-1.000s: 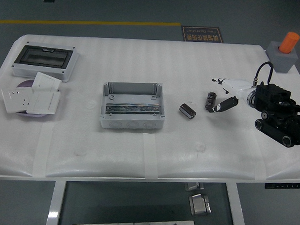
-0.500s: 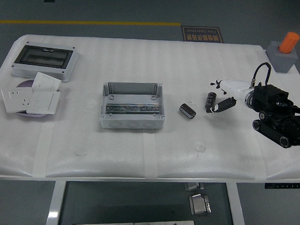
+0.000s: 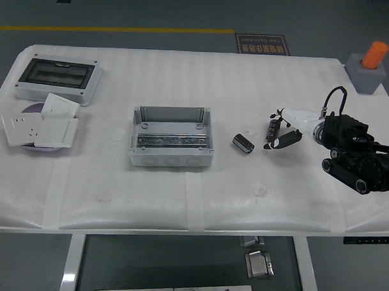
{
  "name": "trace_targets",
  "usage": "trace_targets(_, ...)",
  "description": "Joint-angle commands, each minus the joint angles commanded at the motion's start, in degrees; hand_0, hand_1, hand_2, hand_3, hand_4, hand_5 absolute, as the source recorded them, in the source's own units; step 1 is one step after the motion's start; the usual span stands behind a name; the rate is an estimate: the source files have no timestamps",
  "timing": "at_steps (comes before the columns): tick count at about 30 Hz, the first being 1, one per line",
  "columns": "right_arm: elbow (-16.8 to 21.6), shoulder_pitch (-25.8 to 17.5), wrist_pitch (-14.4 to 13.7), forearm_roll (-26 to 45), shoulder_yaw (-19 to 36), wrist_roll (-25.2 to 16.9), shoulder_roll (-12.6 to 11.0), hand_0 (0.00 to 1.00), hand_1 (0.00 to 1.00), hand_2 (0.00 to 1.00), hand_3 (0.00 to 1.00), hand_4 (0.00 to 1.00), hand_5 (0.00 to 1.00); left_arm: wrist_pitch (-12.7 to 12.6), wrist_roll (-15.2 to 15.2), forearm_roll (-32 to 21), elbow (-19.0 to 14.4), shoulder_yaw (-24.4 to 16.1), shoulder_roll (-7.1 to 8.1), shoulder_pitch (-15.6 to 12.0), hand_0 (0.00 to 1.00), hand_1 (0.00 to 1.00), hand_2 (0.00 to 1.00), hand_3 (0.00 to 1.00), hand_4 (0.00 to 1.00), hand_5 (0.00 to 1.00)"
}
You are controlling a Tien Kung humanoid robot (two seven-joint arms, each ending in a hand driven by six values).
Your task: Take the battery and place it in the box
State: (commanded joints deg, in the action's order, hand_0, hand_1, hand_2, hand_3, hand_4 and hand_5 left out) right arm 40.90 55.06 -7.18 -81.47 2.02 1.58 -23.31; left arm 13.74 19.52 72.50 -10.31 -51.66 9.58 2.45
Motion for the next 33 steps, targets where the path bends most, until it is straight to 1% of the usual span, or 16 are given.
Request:
trace_targets(9,0.37,-0.02,-1.3,0.38,-0.17,-0.21,-0.15,0.638,0.639,0.777,0.849,0.998,0.532,-0.44,-0.72,-0.9,0.0,0.67,-0.02,0.07,0.636,0.666,0.462,0.578,0.448,0.508)
trace_targets(16,0.3,-0.31,-2.15,0.01,-0.07,-0.19,-0.13,0.632,0.637,0.773,0.841,0.998,0.53,-0.49,-0.78,-0.52,0.0,0.29,0.0,0.05,0.634,0.666,0.474,0.578,0.448,0.51)
trace_targets(17,0.24,-0.4,-2.26,-0.02,-0.05,-0.18,-0.09,0.624,0.622,0.747,0.808,0.962,0.506,-0.49,-0.8,-0.57,0.0,0.34,0.0,0.05,0.633,0.666,0.479,0.58,0.449,0.51)
trace_targets(22,0.01,-0.84,-2.83,-0.1,0.0,-0.27,0.08,0.624,0.622,0.747,0.808,0.962,0.506,-0.49,-0.9,-0.54,0.0,0.37,-0.03,0.12,0.633,0.666,0.479,0.58,0.449,0.51)
trace_targets(23,-0.07,-0.94,-2.99,-0.05,0.0,-0.3,0.12,0.61,0.613,0.692,0.73,0.774,0.371,-0.5,-0.94,-0.63,0.0,0.48,-0.04,0.14,0.635,0.666,0.48,0.58,0.45,0.513)
trace_targets(28,-0.46,-1.4,-3.67,0.23,0.06,-0.42,0.31,0.61,0.613,0.692,0.73,0.774,0.371,-0.56,-1.11,-0.93,0.0,0.92,-0.06,0.18,0.635,0.666,0.48,0.58,0.45,0.513)
trace_targets(29,-0.49,-1.45,-3.79,0.25,0.07,-0.44,0.35,0.604,0.596,0.66,0.694,0.707,0.324,-0.57,-1.14,-0.94,0.0,0.95,-0.06,0.19,0.635,0.666,0.481,0.581,0.45,0.513)
trace_targets(33,-0.48,-1.56,-4.2,0.11,0.15,-0.47,0.48,0.604,0.596,0.66,0.694,0.707,0.324,-0.65,-1.29,-0.99,0.0,1.02,-0.01,0.23,0.635,0.666,0.481,0.581,0.45,0.513)
